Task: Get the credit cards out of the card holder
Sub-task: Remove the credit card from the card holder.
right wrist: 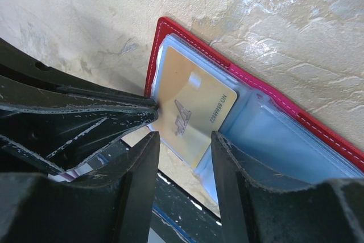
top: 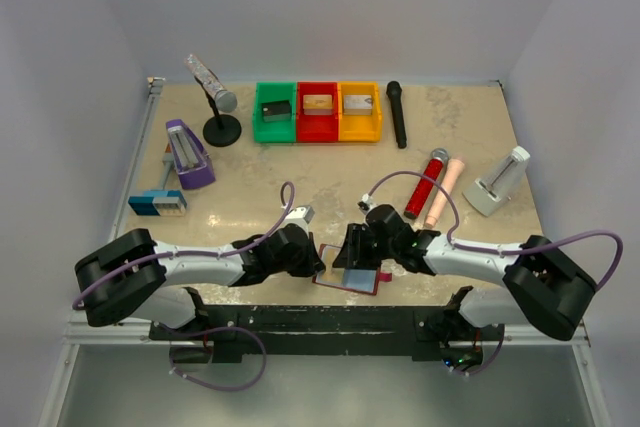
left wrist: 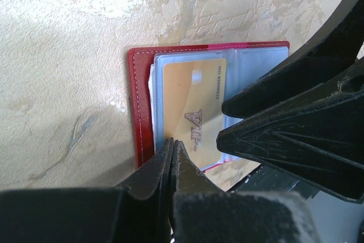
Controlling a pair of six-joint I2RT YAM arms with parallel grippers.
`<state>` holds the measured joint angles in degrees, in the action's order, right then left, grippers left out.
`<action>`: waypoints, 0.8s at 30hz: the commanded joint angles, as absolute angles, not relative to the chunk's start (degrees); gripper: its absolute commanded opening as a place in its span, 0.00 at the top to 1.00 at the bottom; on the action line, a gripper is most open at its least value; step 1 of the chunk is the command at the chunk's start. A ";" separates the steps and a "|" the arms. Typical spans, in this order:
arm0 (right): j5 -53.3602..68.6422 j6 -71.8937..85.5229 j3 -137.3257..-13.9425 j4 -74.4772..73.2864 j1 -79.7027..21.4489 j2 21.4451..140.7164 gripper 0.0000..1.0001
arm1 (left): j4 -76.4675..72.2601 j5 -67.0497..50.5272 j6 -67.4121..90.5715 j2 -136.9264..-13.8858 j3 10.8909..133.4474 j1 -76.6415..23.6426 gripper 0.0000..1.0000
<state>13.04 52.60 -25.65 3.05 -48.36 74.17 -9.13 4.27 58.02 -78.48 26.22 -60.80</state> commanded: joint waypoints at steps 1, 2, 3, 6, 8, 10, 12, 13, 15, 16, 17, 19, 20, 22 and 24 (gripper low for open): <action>12.40 53.09 -24.52 2.81 -48.52 72.60 0.52 | -9.49 5.27 58.71 -78.22 24.70 -60.56 1.00; 12.22 53.09 -24.43 2.64 -48.52 72.16 0.51 | -9.58 5.27 58.80 -78.22 24.70 -60.56 1.00; 12.04 53.09 -24.35 2.46 -48.52 71.81 0.51 | -9.49 5.36 58.97 -78.22 24.61 -60.56 1.00; 11.95 53.09 -24.35 2.11 -48.52 71.11 0.51 | -9.67 5.36 59.15 -78.22 24.61 -60.56 1.00; 11.95 53.17 -24.35 2.11 -48.52 71.02 0.51 | -9.67 5.36 59.24 -78.22 24.52 -60.56 1.00; 12.04 53.09 -24.26 2.11 -48.52 71.01 0.51 | -9.67 5.36 59.24 -78.31 24.43 -60.56 1.00; 12.22 53.09 -24.17 2.46 -48.52 71.19 0.51 | -9.84 5.27 59.33 -78.31 24.43 -60.56 1.00; 12.48 53.17 -24.08 2.90 -48.52 71.37 0.51 | -9.84 5.19 59.33 -78.40 24.43 -60.56 1.00; 13.01 53.09 -24.08 3.77 -48.52 71.72 0.51 | -10.02 5.01 59.33 -78.66 24.43 -60.56 1.00; 13.27 53.17 -24.08 4.13 -48.52 71.89 0.52 | -10.28 4.84 59.41 -78.84 24.26 -60.56 1.00; 13.62 53.35 -24.08 4.57 -48.52 72.24 0.52 | -10.46 4.75 59.50 -78.84 24.34 -60.56 1.00; 14.15 53.61 -23.99 5.79 -48.60 72.60 0.52 | -10.90 4.40 59.59 -79.28 24.17 -60.56 1.00; 14.41 53.79 -23.91 6.24 -48.52 72.77 0.52 | -11.07 4.22 59.68 -79.45 24.08 -60.56 1.00; 14.76 54.05 -23.73 6.94 -48.52 72.95 0.52 | -11.34 3.96 59.85 -79.80 24.00 -60.56 1.00; 15.03 54.32 -23.64 7.29 -48.52 73.30 0.52 | -11.78 3.61 60.03 -79.98 23.65 -60.64 1.00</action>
<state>13.45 53.21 -24.08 4.10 -48.36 72.62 -11.25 4.14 59.46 -78.65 25.17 -60.77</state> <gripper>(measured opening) 0.480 0.013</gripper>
